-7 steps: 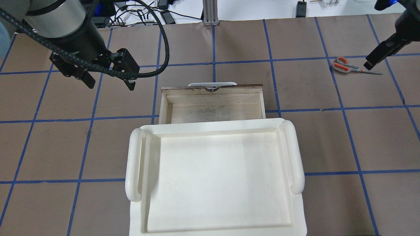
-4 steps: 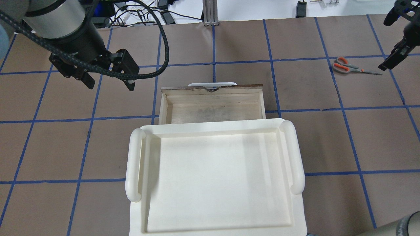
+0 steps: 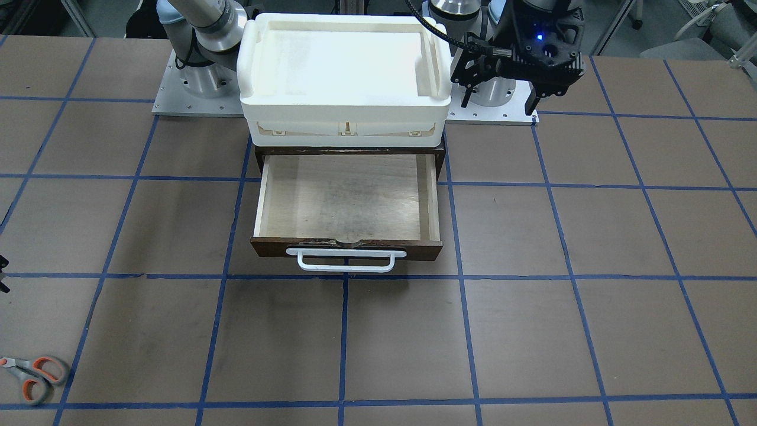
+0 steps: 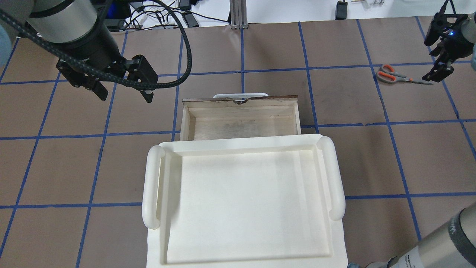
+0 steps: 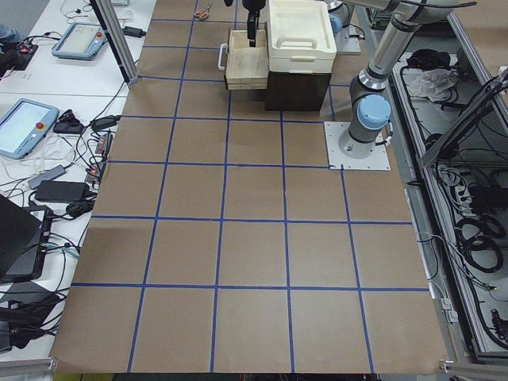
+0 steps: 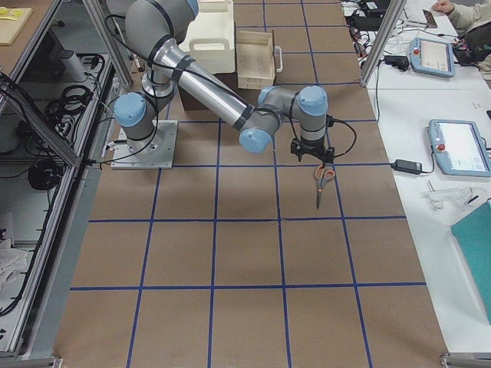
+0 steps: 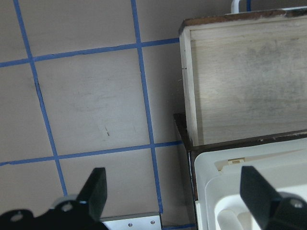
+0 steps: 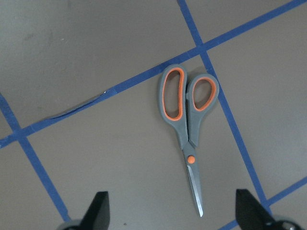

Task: Put scissors in drawer and close it
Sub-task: 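Move the right gripper over the grey-and-orange scissors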

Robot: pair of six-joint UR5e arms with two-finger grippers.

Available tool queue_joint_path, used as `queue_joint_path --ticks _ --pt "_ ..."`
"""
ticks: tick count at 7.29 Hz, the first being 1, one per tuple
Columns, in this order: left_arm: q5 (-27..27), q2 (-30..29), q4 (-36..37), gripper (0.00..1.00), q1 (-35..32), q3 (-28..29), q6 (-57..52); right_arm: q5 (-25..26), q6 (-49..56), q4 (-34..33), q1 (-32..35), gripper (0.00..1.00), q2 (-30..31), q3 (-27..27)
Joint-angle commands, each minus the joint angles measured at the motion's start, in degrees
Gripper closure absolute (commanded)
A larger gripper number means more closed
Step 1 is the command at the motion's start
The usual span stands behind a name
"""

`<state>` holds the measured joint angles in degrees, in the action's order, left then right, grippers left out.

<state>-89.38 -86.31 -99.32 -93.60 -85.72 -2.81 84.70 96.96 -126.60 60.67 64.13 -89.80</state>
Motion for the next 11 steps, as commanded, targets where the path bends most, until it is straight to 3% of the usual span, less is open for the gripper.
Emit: queue_joint_path --ticks 1,6,11 --pt "0.0 0.0 0.0 0.00 0.0 -0.1 0.0 -3.5 8.9 -0.8 -0.1 0.05 -4.3 2.2" --pt "0.2 0.0 0.0 0.00 0.0 -0.1 -0.1 -2.3 11.1 -0.8 -0.2 0.06 -13.4 9.4" --pt "0.0 0.0 0.0 0.00 0.0 -0.1 0.0 0.1 10.8 1.2 -0.1 0.11 -15.4 9.6"
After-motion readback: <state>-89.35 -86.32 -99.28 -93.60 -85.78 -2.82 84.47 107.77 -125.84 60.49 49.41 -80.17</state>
